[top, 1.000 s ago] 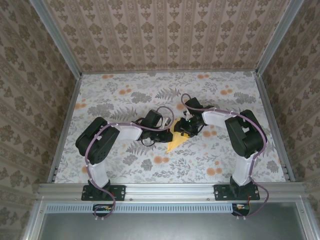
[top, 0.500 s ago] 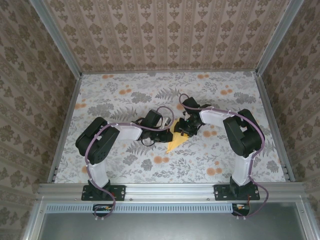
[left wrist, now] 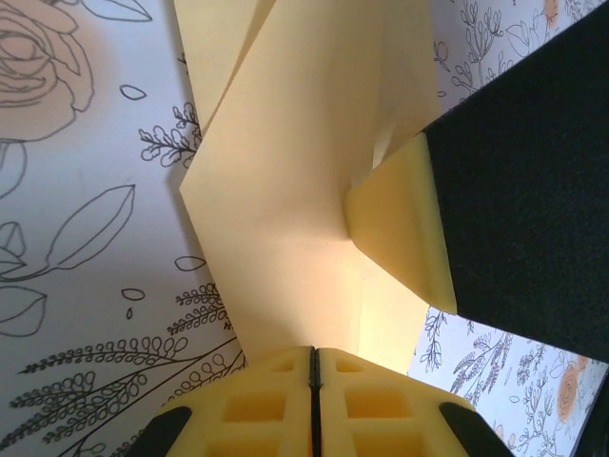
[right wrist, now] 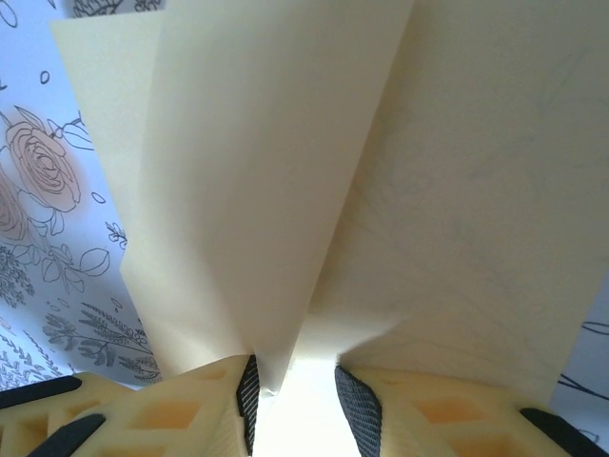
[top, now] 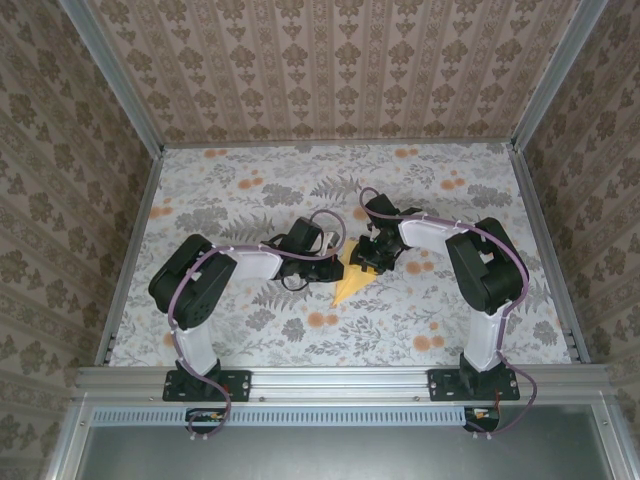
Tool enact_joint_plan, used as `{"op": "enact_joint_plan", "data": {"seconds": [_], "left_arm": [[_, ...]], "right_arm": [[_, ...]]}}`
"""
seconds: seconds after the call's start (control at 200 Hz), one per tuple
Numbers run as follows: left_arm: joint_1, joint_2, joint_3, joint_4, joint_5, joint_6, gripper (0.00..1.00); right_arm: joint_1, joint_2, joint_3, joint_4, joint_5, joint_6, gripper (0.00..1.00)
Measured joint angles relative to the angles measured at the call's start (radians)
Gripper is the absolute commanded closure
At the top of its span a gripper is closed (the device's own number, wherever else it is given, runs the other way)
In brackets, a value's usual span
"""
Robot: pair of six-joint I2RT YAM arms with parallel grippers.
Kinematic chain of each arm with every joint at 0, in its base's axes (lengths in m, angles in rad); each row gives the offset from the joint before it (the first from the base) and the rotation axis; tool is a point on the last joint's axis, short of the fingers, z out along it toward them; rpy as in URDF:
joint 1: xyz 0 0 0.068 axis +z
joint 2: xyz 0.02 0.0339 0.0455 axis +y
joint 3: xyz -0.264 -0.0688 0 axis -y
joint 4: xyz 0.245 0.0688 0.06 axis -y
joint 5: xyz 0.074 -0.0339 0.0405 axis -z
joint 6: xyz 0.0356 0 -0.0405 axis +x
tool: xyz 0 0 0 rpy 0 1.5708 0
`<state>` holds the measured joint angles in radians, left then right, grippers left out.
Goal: Fold a paper plane with a square sheet of paper (pick it up from the middle)
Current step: Fourth fold the wing at the center of the table.
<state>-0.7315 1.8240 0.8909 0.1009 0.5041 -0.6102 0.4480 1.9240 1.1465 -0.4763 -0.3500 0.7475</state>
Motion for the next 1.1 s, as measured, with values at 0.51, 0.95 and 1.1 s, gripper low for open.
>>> {"op": "enact_joint_plan", "data": {"seconds": [0.51, 0.95, 1.1], "left_arm": [[0.0, 0.0, 0.0, -0.005, -0.004, 0.0, 0.92], [0.0, 0.0, 0.0, -0.008, -0.004, 0.0, 0.92], [0.0, 0.0, 0.0, -0.008, -0.004, 0.0, 0.92]], "right_arm": [[0.0, 0.002, 0.0, -0.003, 0.002, 0.015, 0.64], [0.0, 0.005, 0.0, -0.006, 0.004, 0.015, 0.66], [0.0, 0.006, 0.0, -0.006, 0.004, 0.015, 0.66]]}}
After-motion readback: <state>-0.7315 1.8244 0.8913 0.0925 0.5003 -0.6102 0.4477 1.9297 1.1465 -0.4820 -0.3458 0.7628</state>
